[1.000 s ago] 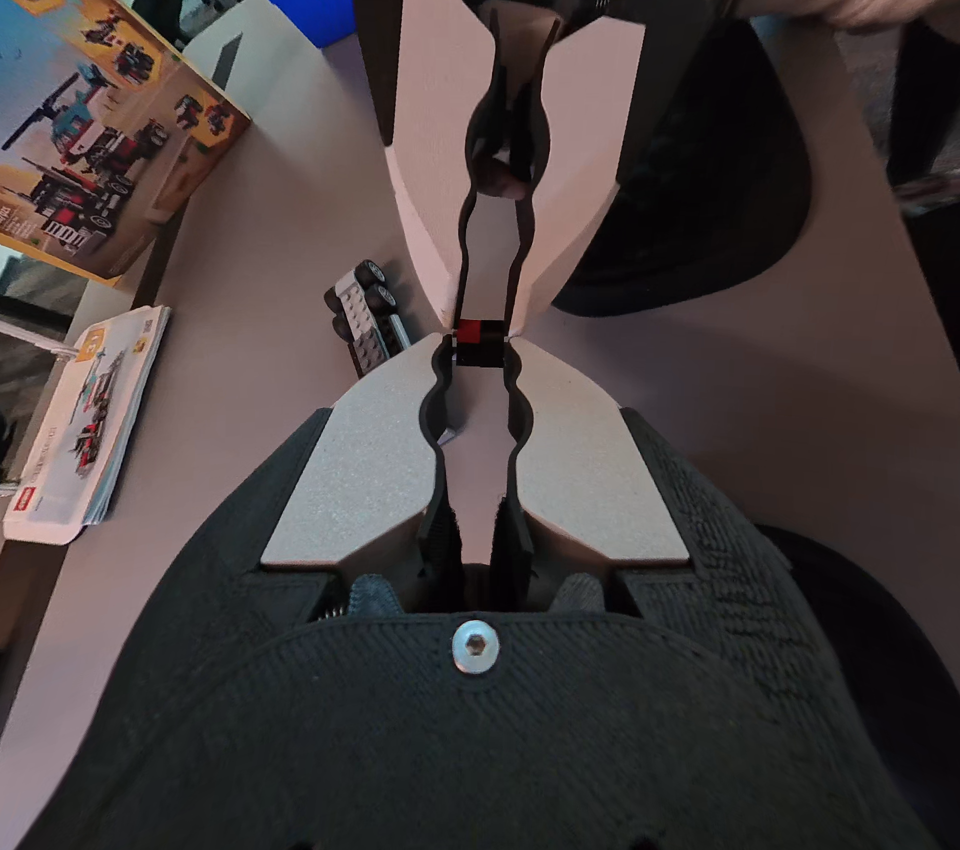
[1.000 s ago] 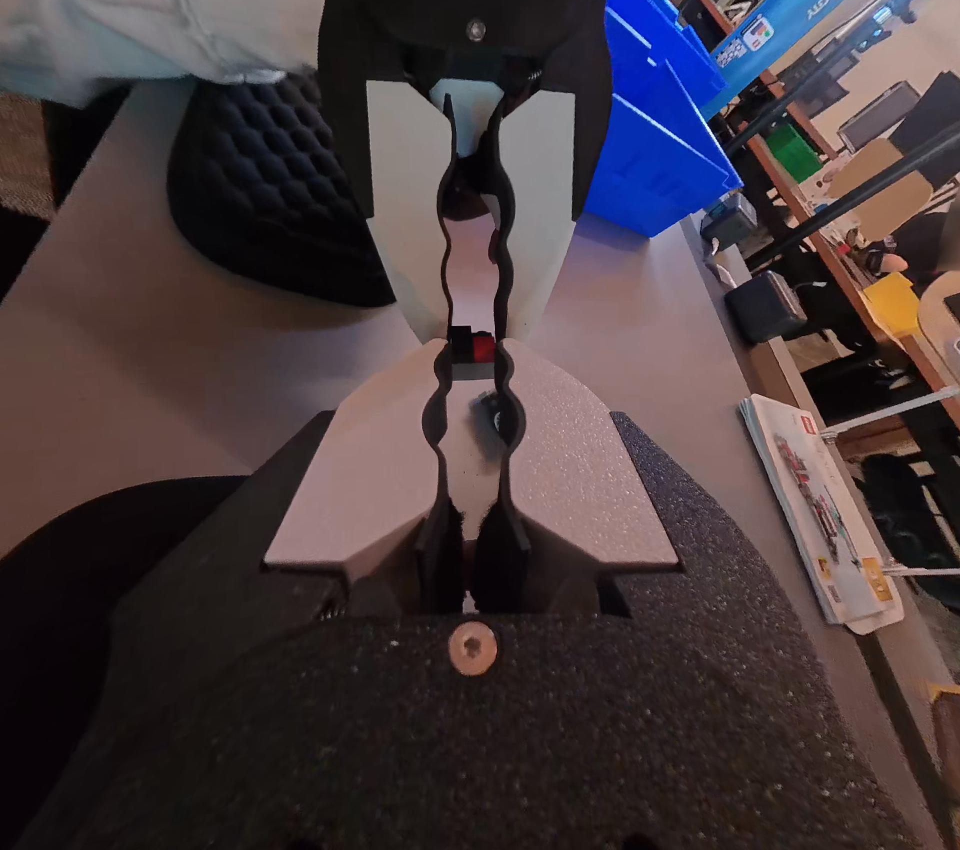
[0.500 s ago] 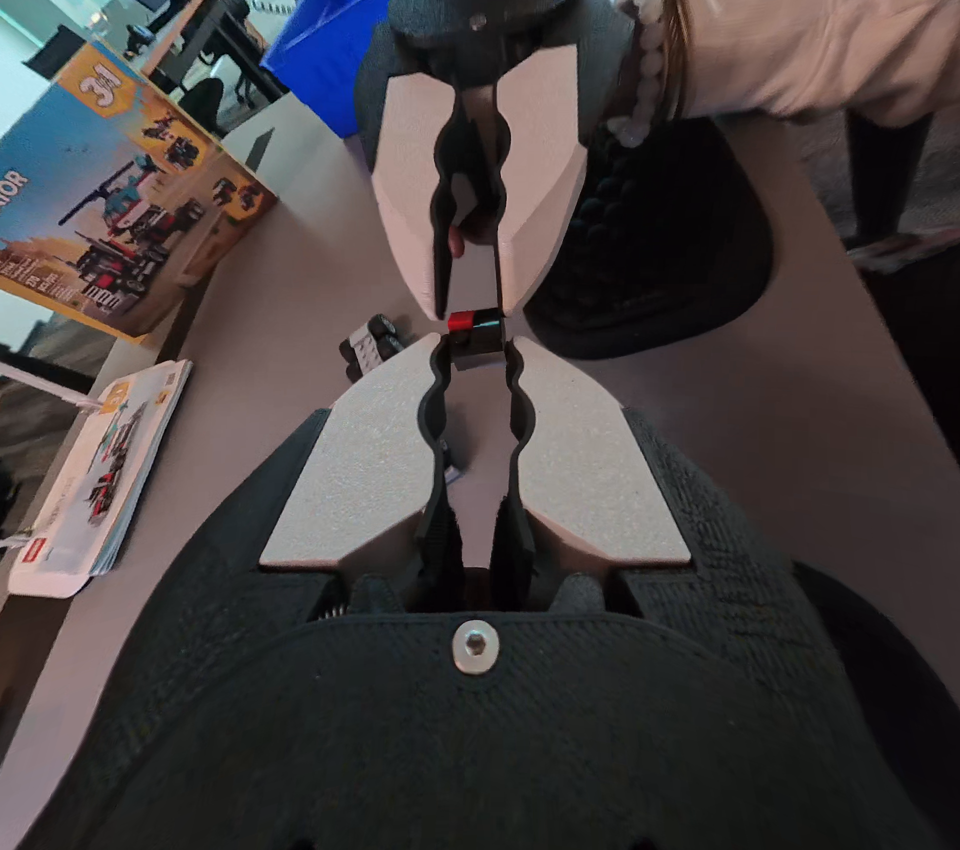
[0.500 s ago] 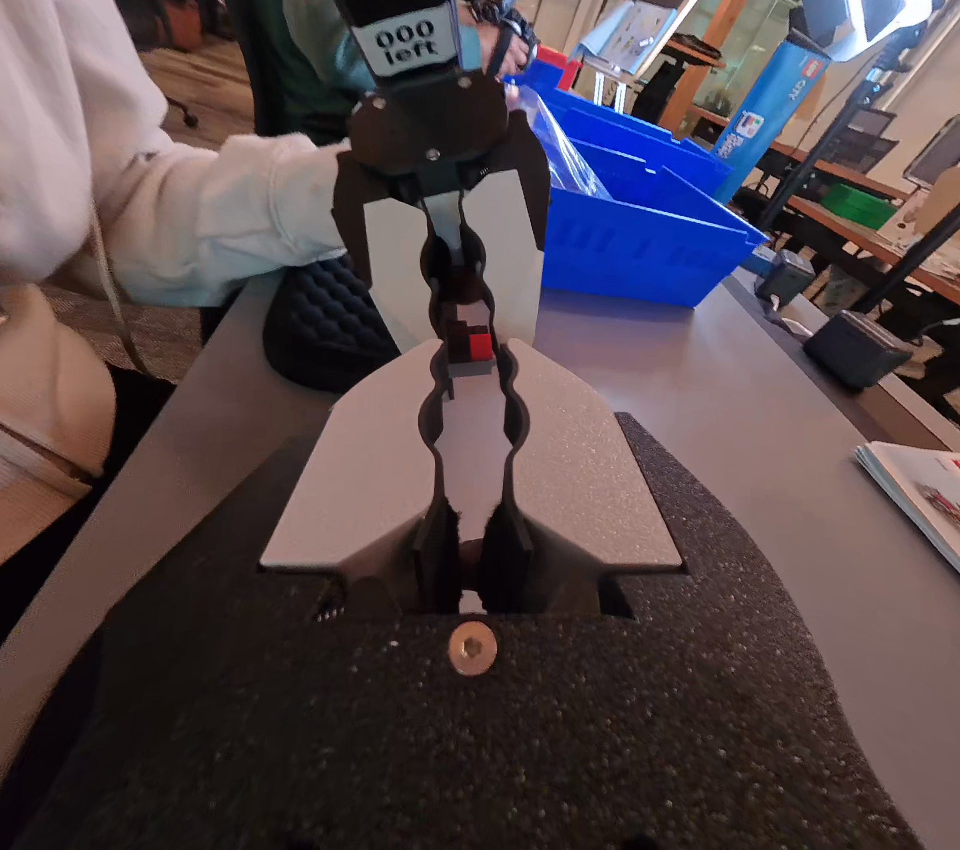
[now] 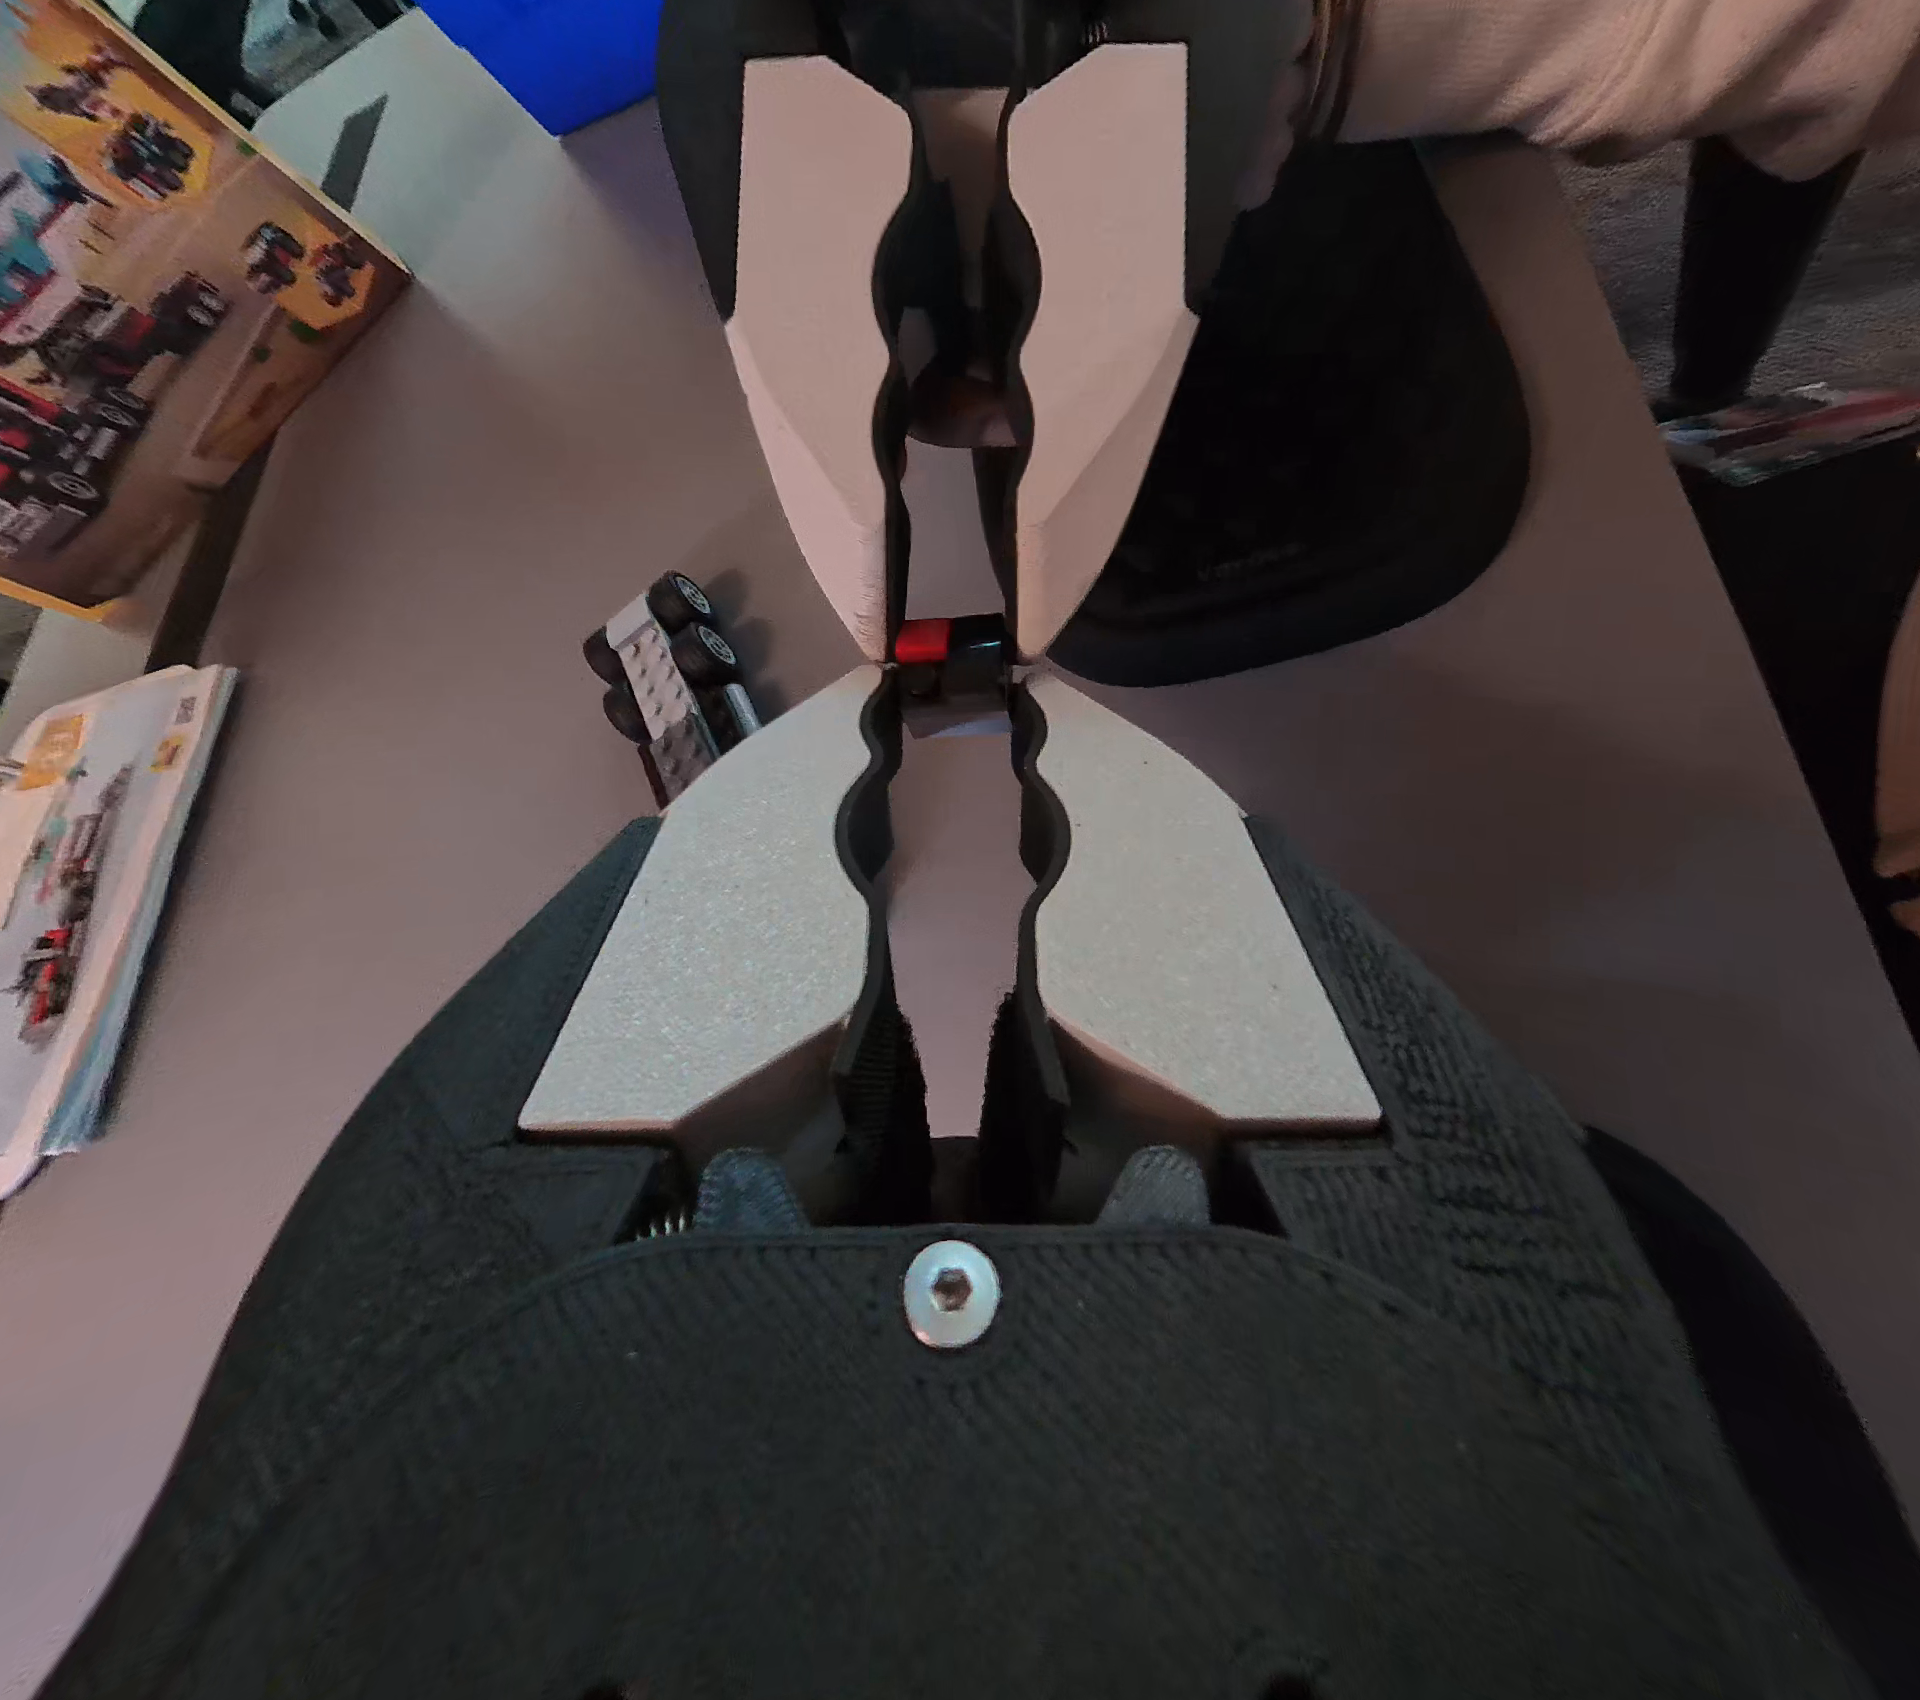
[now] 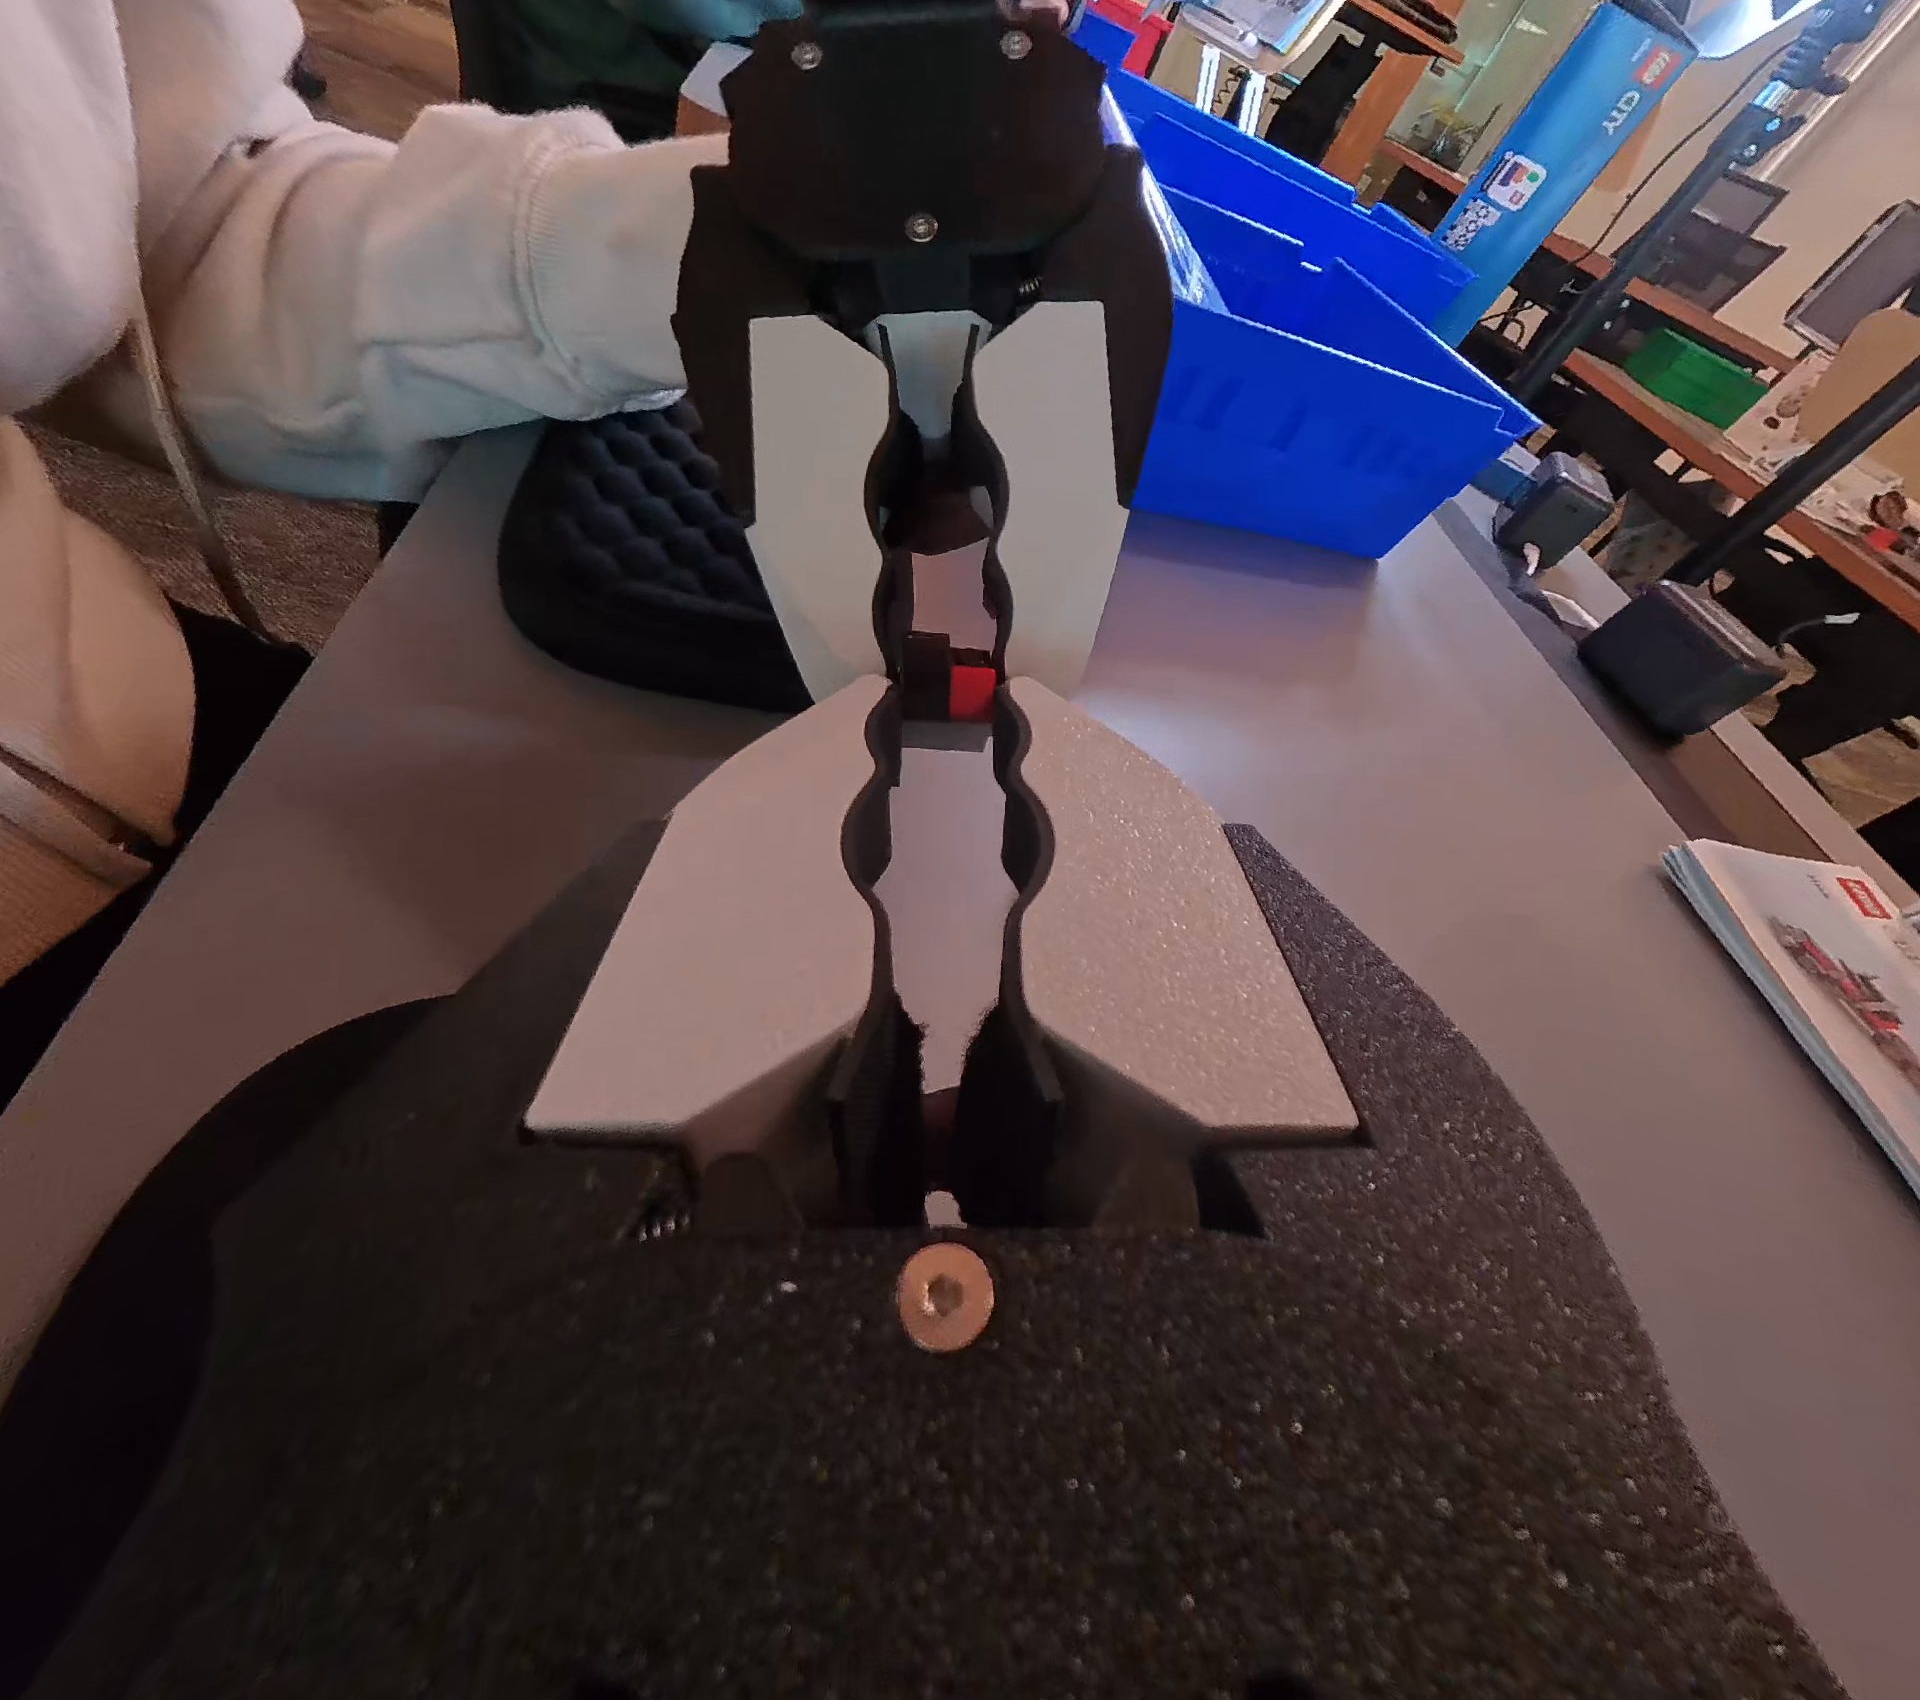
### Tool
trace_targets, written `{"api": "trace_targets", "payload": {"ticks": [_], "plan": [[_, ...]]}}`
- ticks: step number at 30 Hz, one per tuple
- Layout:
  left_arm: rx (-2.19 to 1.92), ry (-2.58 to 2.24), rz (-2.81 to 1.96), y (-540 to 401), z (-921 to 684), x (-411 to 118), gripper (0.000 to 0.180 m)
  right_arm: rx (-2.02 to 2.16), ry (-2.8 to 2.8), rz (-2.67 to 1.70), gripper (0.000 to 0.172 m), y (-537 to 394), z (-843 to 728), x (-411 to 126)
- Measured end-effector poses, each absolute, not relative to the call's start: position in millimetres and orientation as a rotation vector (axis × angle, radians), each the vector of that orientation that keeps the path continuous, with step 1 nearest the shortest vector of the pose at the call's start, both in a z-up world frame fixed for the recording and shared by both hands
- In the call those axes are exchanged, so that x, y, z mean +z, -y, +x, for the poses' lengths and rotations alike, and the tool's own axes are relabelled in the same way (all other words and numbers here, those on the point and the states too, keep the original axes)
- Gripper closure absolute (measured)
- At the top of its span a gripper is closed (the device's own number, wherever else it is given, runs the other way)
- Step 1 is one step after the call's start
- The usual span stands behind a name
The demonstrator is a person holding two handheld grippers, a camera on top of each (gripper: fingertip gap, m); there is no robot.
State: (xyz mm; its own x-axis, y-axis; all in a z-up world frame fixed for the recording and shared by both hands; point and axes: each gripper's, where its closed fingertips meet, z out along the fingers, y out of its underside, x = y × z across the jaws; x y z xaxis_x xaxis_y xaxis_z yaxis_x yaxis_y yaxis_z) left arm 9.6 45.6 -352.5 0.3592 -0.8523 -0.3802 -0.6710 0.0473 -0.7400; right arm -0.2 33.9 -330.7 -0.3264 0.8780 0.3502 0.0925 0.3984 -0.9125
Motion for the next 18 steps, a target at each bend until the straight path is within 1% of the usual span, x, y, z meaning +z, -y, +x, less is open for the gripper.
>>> {"api": "trace_targets", "payload": {"ticks": [8, 13, 15, 17, 18], "plan": [[-0.37, -1.274, -1.774, -45.8, 7.8, -354.3, 0.161, 0.923, 1.724, -0.774, 0.156, -35.4, -3.0, -330.1], [-0.43, -1.217, -1.846, -48.0, 5.7, -359.2, 0.161, 0.765, 1.739, -0.701, 0.157, -38.5, -5.3, -332.7], [-0.414, -1.22, -1.841, -48.9, 4.0, -360.0, 0.16, 0.793, 1.732, -0.695, 0.167, -34.9, -5.6, -331.0], [-0.349, -1.275, -1.783, -48.2, 3.7, -358.8, 0.16, 0.909, 1.72, -0.753, 0.166, -31.8, -5.0, -329.1], [-0.317, -1.298, -1.754, -48.0, 4.4, -357.8, 0.16, 0.953, 1.706, -0.784, 0.162, -32.8, -4.3, -328.2]]}}
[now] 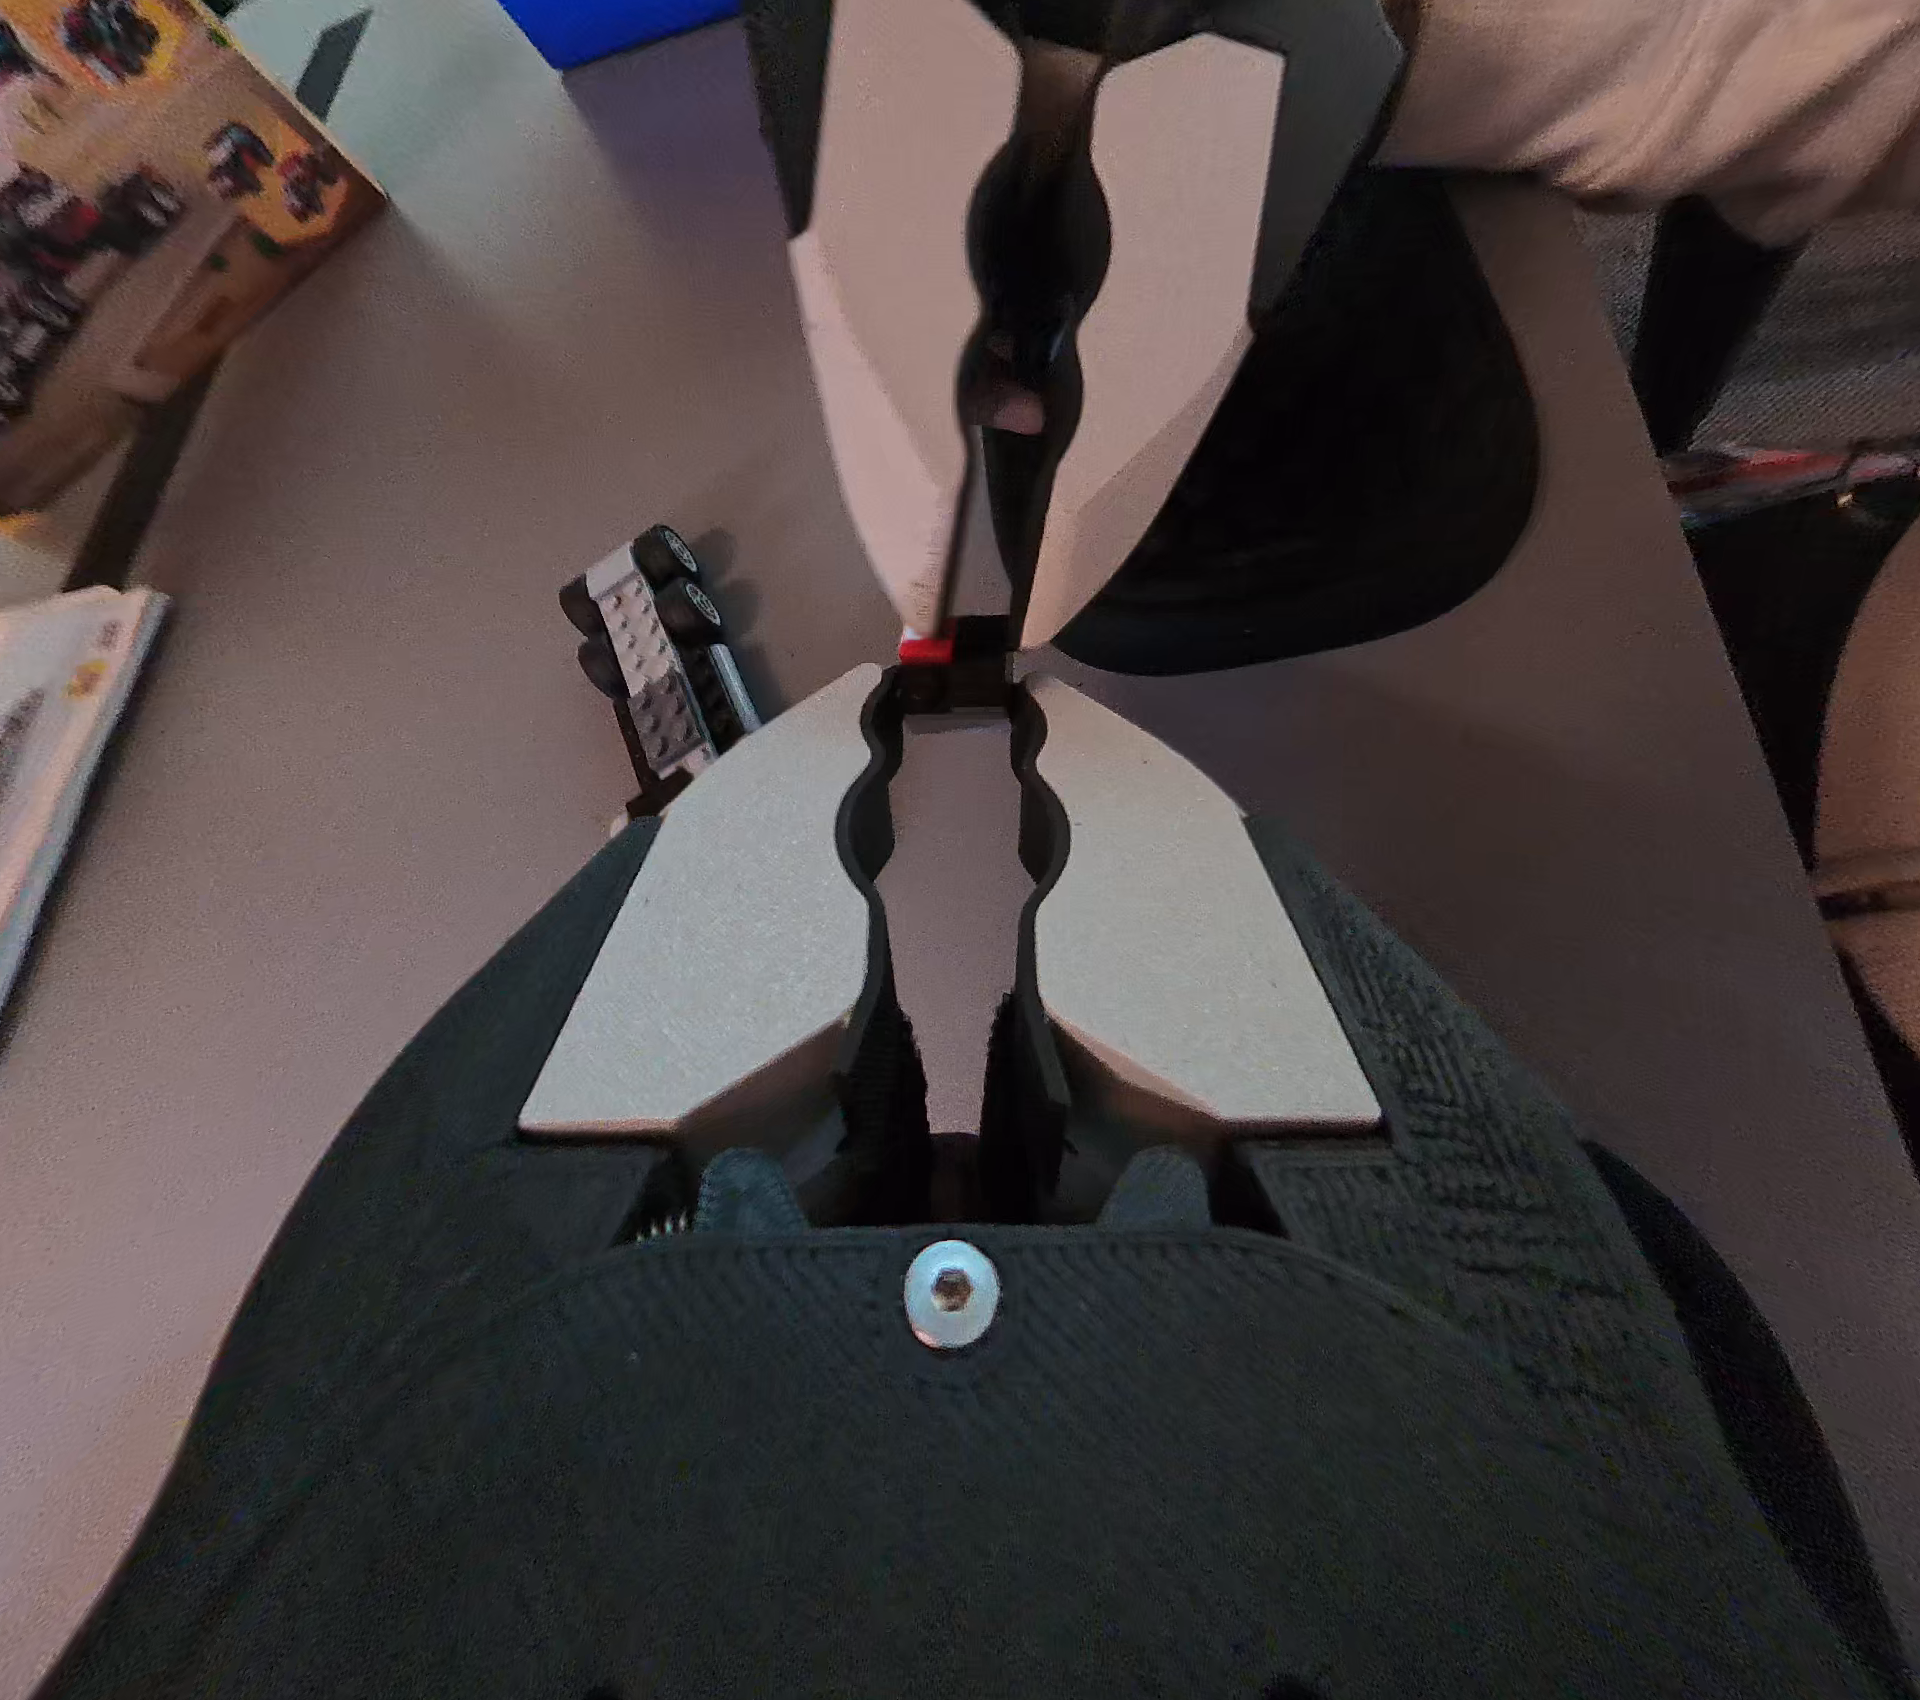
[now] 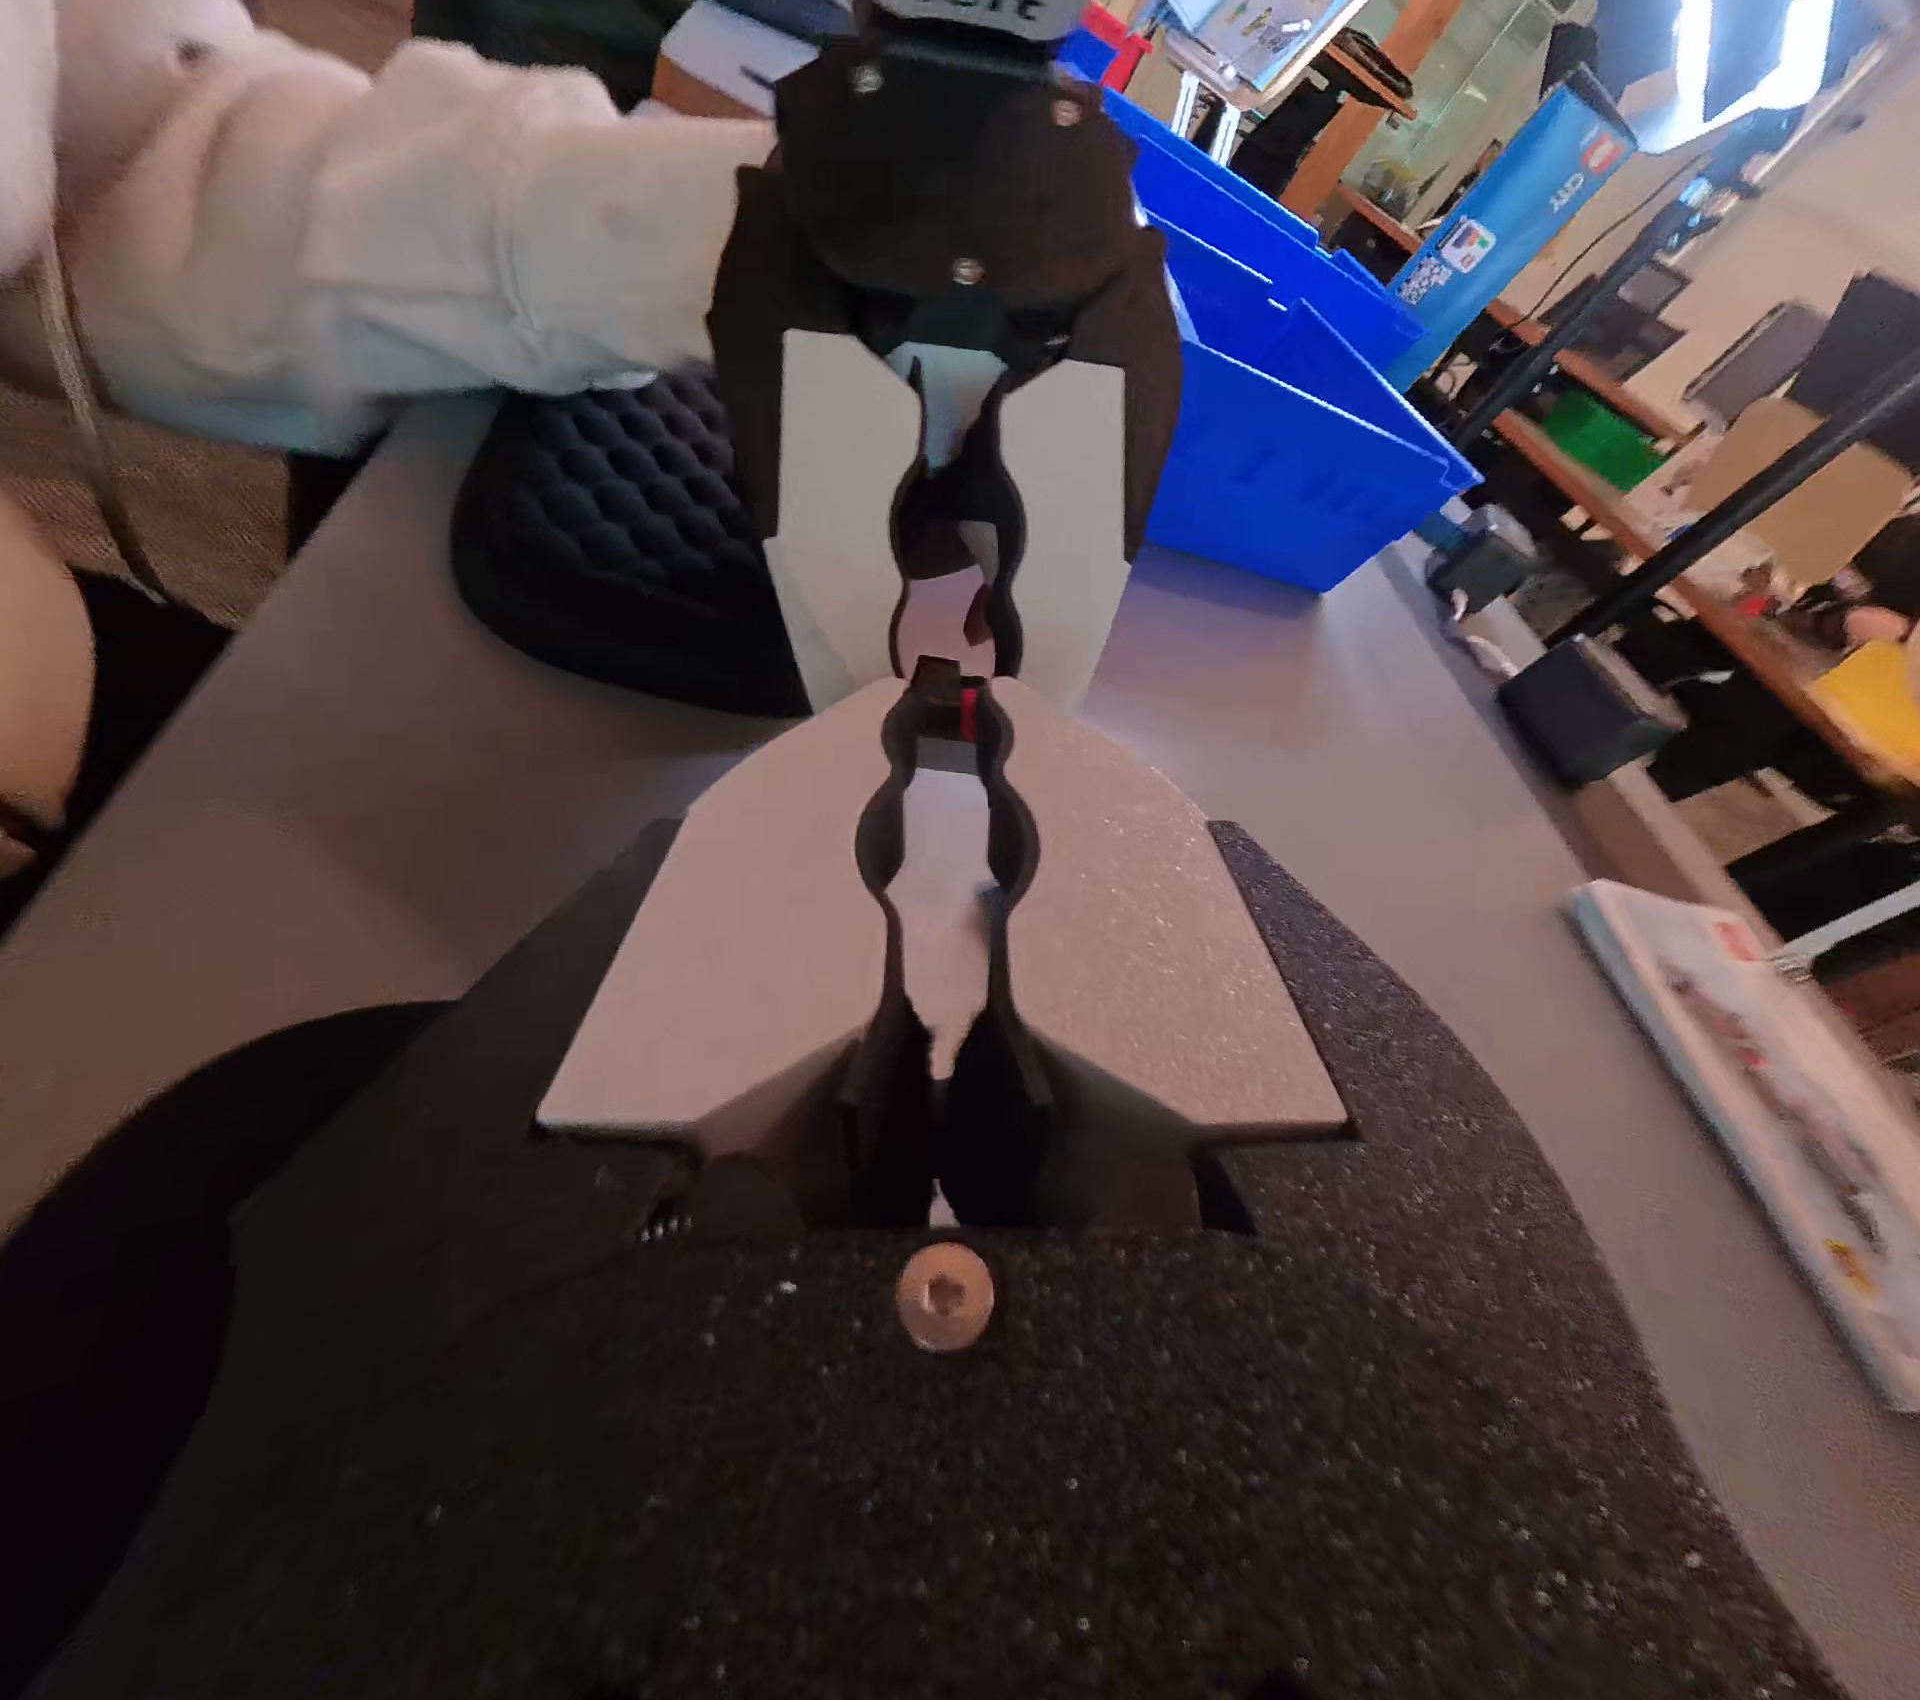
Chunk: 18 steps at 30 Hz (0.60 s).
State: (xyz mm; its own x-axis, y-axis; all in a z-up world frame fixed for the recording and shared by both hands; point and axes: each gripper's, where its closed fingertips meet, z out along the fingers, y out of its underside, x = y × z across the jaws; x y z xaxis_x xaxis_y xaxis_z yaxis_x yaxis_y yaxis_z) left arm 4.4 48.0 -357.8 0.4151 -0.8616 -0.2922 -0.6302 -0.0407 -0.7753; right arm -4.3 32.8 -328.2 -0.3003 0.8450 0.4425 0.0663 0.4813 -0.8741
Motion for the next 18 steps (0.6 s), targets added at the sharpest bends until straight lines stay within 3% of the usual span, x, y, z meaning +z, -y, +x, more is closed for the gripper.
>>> {"api": "trace_targets", "payload": {"ticks": [6, 18], "plan": [[-0.185, -1.425, -1.657, -45.1, 10.1, -361.7, 0.16, 1.047, 1.68, -0.874, 0.153, -35.0, -2.7, -328.5], [-0.11, -1.442, -1.619, -47.4, 4.8, -363.1, 0.16, 1.066, 1.748, -0.897, 0.158, -30.5, -4.0, -336.5]]}}
